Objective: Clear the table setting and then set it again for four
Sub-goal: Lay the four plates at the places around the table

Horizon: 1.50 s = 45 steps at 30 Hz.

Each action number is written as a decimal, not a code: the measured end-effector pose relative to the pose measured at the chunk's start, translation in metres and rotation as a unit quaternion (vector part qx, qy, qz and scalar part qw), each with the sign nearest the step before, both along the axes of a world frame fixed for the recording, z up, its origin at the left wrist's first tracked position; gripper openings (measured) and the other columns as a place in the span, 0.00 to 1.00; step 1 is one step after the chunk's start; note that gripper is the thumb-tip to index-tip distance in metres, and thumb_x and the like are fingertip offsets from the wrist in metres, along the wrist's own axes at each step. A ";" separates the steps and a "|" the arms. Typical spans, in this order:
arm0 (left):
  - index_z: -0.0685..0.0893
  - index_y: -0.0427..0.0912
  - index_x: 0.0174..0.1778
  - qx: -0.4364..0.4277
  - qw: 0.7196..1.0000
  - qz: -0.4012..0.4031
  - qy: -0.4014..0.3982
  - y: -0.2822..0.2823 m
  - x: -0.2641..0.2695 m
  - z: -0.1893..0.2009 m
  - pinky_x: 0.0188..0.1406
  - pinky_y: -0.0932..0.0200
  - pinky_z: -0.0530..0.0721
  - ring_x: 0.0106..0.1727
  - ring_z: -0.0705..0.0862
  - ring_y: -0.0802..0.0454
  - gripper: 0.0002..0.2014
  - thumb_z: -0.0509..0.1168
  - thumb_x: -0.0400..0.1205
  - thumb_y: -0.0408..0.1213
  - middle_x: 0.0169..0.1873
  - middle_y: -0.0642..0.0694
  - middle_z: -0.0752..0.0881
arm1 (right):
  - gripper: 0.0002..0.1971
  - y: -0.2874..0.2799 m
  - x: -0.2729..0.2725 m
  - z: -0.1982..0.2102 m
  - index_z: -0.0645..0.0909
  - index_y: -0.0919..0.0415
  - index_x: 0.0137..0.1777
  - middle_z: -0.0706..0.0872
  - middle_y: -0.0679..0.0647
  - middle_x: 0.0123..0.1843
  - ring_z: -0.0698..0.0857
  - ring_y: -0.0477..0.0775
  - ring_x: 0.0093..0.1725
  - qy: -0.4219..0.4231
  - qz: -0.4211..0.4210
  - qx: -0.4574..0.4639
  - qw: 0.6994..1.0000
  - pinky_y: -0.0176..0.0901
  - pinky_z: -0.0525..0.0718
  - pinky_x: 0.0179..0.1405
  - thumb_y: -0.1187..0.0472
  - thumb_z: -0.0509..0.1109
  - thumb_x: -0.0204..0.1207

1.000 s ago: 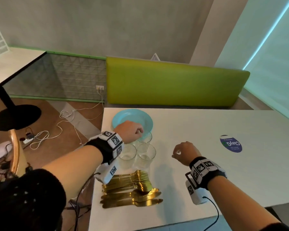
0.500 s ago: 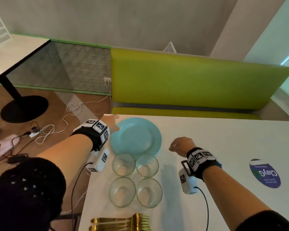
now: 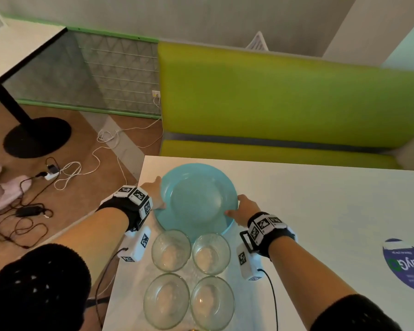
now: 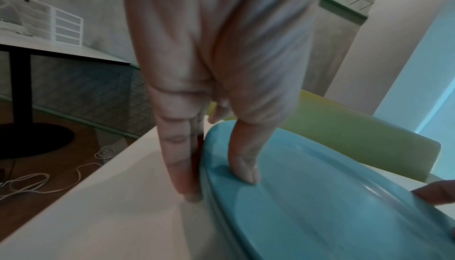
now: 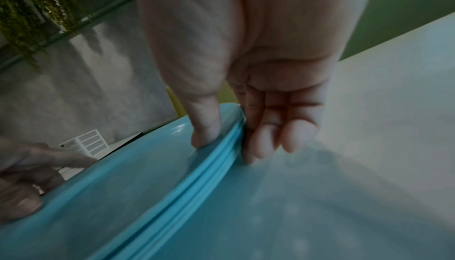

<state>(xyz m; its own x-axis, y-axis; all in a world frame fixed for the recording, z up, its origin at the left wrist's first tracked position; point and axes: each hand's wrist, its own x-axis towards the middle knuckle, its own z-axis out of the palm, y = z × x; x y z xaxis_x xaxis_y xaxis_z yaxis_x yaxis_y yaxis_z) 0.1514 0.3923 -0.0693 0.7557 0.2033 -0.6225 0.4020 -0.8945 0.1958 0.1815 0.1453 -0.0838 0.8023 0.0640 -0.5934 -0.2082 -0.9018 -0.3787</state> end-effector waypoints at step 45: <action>0.82 0.33 0.40 -0.370 0.903 0.072 -0.209 -0.139 -0.201 0.139 0.51 0.39 0.88 0.42 0.87 0.38 0.19 0.68 0.79 0.50 0.42 0.32 0.87 | 0.15 -0.163 -0.283 0.154 0.76 0.62 0.28 0.74 0.55 0.21 0.73 0.53 0.21 -0.228 -0.343 0.261 0.873 0.41 0.78 0.25 0.66 0.69 0.77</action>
